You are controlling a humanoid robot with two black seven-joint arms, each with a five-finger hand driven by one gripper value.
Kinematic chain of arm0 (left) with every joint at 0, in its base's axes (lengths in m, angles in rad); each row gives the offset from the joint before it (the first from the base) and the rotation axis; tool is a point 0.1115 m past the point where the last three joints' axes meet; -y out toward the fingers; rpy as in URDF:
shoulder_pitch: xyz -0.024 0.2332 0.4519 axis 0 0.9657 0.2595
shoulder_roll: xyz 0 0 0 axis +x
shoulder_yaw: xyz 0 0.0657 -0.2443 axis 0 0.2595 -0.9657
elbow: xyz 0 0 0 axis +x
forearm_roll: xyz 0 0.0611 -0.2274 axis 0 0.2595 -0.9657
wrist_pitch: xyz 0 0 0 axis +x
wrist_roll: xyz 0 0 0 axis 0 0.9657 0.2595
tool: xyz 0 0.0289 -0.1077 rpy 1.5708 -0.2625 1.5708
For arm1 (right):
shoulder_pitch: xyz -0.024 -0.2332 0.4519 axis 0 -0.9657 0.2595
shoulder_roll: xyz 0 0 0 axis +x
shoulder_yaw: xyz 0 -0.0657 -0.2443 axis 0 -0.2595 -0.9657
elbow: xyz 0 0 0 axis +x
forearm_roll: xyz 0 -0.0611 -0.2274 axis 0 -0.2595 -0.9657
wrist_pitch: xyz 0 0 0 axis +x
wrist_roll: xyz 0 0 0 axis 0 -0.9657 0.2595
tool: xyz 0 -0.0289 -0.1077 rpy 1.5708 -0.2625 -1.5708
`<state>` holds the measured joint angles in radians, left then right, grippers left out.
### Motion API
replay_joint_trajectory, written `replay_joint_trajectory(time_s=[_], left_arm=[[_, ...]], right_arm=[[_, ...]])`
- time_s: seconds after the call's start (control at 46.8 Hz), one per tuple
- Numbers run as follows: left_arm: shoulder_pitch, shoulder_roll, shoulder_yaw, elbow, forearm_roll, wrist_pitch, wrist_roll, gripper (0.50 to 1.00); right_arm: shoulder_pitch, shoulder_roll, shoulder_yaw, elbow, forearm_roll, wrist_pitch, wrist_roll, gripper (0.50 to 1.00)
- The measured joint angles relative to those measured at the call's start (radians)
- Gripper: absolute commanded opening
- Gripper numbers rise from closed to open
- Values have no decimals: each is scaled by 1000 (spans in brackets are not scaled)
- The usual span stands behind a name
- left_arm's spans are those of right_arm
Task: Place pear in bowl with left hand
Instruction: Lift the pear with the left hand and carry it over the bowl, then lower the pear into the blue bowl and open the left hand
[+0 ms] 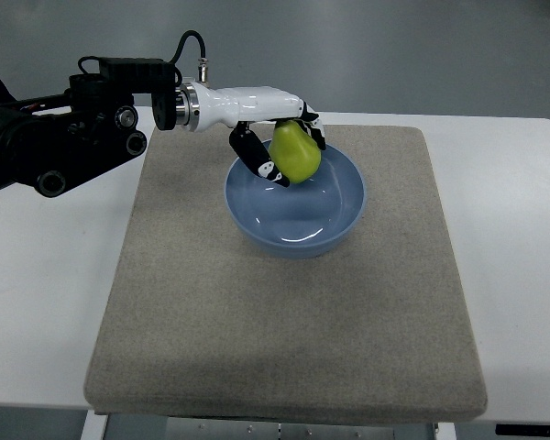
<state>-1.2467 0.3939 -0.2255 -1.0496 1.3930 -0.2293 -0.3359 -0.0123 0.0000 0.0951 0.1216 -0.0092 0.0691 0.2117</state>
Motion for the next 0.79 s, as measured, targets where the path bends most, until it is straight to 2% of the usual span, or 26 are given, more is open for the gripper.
replay_joint_trajectory(time_s=[0.171,0.791], left_arm=[[23,-47,5,-3,1,-2,0,500],[65,-78,6,33,12,11,1,500]], right_arm=[[0,0,0,1,0,0,0,926],[0,0,0,1,0,0,0,926]])
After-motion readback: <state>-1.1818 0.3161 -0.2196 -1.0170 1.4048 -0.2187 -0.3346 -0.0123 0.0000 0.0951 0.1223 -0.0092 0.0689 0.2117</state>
